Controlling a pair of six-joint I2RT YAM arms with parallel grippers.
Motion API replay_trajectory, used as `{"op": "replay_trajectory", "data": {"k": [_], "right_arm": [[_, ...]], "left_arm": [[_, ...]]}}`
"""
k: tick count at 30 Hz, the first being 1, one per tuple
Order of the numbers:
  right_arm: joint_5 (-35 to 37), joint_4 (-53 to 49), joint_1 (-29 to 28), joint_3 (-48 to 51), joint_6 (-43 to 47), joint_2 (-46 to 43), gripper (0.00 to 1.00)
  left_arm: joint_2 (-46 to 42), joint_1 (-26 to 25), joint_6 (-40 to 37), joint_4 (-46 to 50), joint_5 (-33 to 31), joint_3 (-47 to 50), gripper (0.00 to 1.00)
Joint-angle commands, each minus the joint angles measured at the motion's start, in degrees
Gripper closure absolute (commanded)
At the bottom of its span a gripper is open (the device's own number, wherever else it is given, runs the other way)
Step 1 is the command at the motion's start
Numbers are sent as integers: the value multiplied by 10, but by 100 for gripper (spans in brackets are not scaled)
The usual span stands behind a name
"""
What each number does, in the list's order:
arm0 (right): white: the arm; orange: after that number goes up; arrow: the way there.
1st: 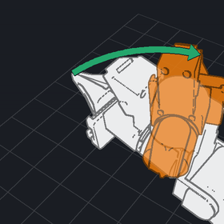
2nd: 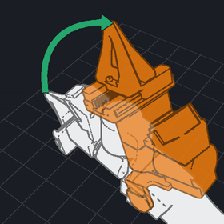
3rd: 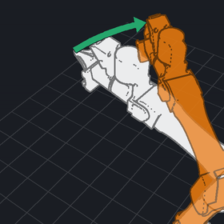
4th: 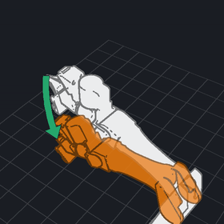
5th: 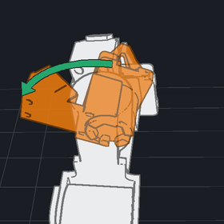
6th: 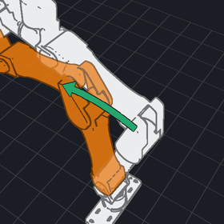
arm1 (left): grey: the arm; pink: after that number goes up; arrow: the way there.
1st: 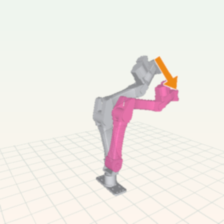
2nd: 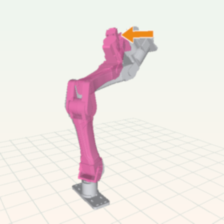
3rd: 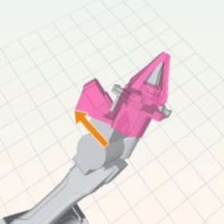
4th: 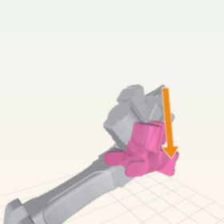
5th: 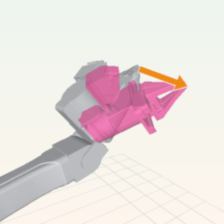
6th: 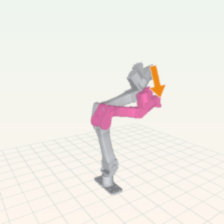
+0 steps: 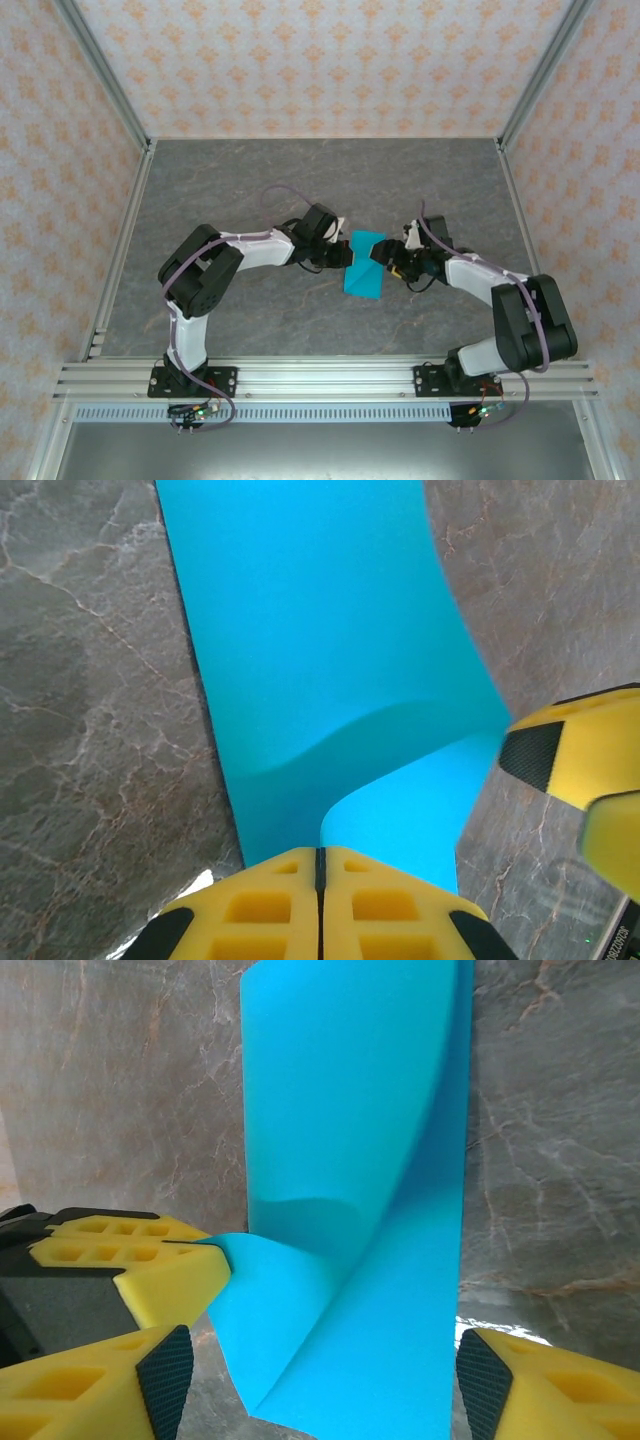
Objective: Fold a paper plane with a square sheet of paper (fold left side to right side)
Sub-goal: Turn over the paper at the center of the table.
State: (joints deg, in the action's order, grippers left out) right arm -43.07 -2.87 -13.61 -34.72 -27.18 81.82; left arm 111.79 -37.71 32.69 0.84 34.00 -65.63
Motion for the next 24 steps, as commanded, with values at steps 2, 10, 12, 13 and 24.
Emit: {"op": "replay_trajectory", "data": {"k": [2, 10, 12, 13, 24], "right_arm": [[-24, 46, -11, -14, -16, 27, 32], [-36, 74, -33, -37, -36, 77, 53], [-39, 82, -34, -38, -42, 80, 63], [-40, 84, -34, -38, -43, 80, 69], [-88, 80, 8, -56, -10, -1, 100]], "left_arm": [[-20, 3, -15, 17, -14, 4, 94], [-20, 4, -15, 19, -19, 5, 92], [-39, 4, -16, 20, -23, 7, 86], [-43, 5, -17, 22, -23, 8, 82], [-205, 97, 37, -26, -35, 126, 39]]}}
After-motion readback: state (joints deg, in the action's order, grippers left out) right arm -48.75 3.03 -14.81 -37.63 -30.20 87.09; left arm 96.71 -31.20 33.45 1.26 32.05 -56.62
